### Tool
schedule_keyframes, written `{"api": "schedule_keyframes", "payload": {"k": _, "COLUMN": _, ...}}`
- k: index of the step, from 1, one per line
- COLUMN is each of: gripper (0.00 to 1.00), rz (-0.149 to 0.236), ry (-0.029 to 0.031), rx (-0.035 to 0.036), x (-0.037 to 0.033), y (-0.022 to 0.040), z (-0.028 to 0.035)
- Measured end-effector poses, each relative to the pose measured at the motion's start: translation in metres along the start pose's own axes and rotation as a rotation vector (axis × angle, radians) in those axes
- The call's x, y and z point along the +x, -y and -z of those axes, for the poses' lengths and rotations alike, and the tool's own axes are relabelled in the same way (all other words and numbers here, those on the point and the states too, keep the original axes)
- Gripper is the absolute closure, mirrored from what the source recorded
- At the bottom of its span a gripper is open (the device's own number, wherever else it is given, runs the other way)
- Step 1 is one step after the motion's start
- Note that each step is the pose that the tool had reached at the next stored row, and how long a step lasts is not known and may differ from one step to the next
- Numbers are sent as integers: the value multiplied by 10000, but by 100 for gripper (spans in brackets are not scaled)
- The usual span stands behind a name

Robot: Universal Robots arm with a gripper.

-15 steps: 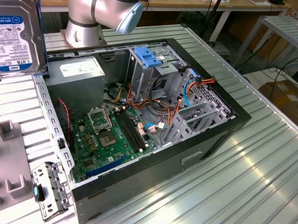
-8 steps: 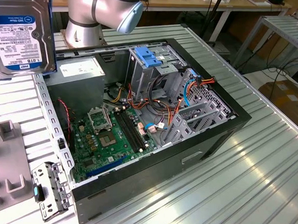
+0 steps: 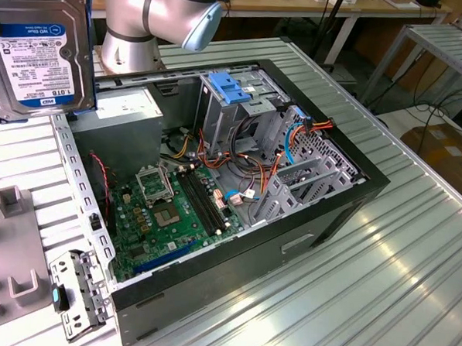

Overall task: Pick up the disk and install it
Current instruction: 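Pick up the disk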

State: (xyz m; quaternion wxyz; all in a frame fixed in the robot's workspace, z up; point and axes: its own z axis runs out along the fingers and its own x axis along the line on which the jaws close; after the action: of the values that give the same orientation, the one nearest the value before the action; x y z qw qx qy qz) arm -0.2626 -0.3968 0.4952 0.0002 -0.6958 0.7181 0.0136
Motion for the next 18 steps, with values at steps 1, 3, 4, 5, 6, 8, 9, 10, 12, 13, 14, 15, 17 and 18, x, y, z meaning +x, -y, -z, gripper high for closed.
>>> {"api": "schedule_keyframes", "payload": {"k": 1, "gripper": 63, "rz": 1, "ry": 0, "rx": 0, "x": 0, "y": 1, "z": 0}}
{"api": "schedule_keyframes", "payload": {"k": 3, "gripper": 63, "rz": 1, "ry": 0, "rx": 1, "x": 0, "y": 2, "z": 0}}
{"api": "schedule_keyframes", "payload": {"k": 4, "gripper": 63, "rz": 1, "ry": 0, "rx": 1, "x": 0, "y": 2, "z": 0}}
{"api": "schedule_keyframes", "payload": {"k": 5, "gripper": 63, "rz": 1, "ry": 0, "rx": 1, "x": 0, "y": 2, "z": 0}}
{"api": "schedule_keyframes", "payload": {"k": 6, "gripper": 63, "rz": 1, "ry": 0, "rx": 0, "x": 0, "y": 2, "z": 0}}
{"api": "schedule_keyframes", "payload": {"k": 8, "gripper": 63, "rz": 1, "ry": 0, "rx": 0, "x": 0, "y": 3, "z": 0}}
{"api": "schedule_keyframes", "payload": {"k": 9, "gripper": 63, "rz": 1, "ry": 0, "rx": 1, "x": 0, "y": 6, "z": 0}}
{"api": "schedule_keyframes", "payload": {"k": 10, "gripper": 63, "rz": 2, "ry": 0, "rx": 0, "x": 0, "y": 12, "z": 0}}
{"api": "schedule_keyframes", "payload": {"k": 12, "gripper": 63, "rz": 1, "ry": 0, "rx": 0, "x": -1, "y": 23, "z": 1}}
{"api": "schedule_keyframes", "payload": {"k": 13, "gripper": 63, "rz": 1, "ry": 0, "rx": 0, "x": -1, "y": 32, "z": 0}}
{"api": "schedule_keyframes", "payload": {"k": 14, "gripper": 63, "rz": 1, "ry": 0, "rx": 1, "x": -1, "y": 49, "z": 1}}
{"api": "schedule_keyframes", "payload": {"k": 15, "gripper": 63, "rz": 1, "ry": 0, "rx": 0, "x": -2, "y": 62, "z": 1}}
{"api": "schedule_keyframes", "payload": {"k": 17, "gripper": 63, "rz": 1, "ry": 0, "rx": 0, "x": -3, "y": 101, "z": 2}}
{"api": "schedule_keyframes", "payload": {"k": 18, "gripper": 63, "rz": 1, "ry": -1, "rx": 0, "x": -4, "y": 129, "z": 3}}
